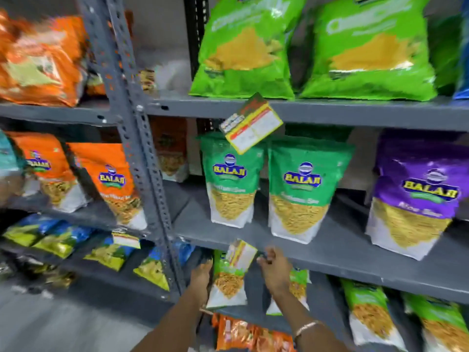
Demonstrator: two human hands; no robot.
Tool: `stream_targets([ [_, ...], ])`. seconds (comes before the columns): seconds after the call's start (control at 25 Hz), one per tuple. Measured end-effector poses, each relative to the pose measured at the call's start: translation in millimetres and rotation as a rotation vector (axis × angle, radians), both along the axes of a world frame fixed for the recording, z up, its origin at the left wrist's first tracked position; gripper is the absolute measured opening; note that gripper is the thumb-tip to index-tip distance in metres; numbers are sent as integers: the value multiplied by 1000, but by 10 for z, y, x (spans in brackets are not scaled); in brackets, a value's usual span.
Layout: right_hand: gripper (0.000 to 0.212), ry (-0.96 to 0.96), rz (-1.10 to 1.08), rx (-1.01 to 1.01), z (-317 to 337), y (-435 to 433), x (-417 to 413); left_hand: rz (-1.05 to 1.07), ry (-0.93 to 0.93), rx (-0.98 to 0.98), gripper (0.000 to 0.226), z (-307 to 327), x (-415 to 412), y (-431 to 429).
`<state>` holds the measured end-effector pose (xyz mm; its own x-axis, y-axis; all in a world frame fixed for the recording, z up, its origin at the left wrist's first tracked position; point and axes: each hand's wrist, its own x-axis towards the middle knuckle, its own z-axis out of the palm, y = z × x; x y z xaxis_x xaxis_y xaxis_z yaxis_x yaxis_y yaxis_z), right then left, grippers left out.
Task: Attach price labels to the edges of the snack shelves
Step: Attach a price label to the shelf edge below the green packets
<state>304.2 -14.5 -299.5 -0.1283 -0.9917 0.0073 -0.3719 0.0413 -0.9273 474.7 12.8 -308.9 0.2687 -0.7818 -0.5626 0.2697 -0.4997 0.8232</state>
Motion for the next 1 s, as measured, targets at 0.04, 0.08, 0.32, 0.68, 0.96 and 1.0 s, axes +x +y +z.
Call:
stream_targets([
  [0.04,14,21,-8,-14,40,-88,193,-73,45,61,21,-72,94,-142],
  [0.08,21,82,-1,-21,65,-186,349,-103,75,45,20,-174,175,-244],
  [0.32,14,410,-9,19,184,-514,609,-207,225,158,24,-405,42,-505],
  [0.68,19,386,-90,3,-8,-157,452,-56,-151,-139,3,-410,131,-555],
  [0.96,14,280,-259,16,-172,-80,232,-52,-366,-232,15,-314,-157,-603],
  [1.0,14,293,-254,0,-178,-94,224,-32,-363,-234,15,-294,-171,-610],
])
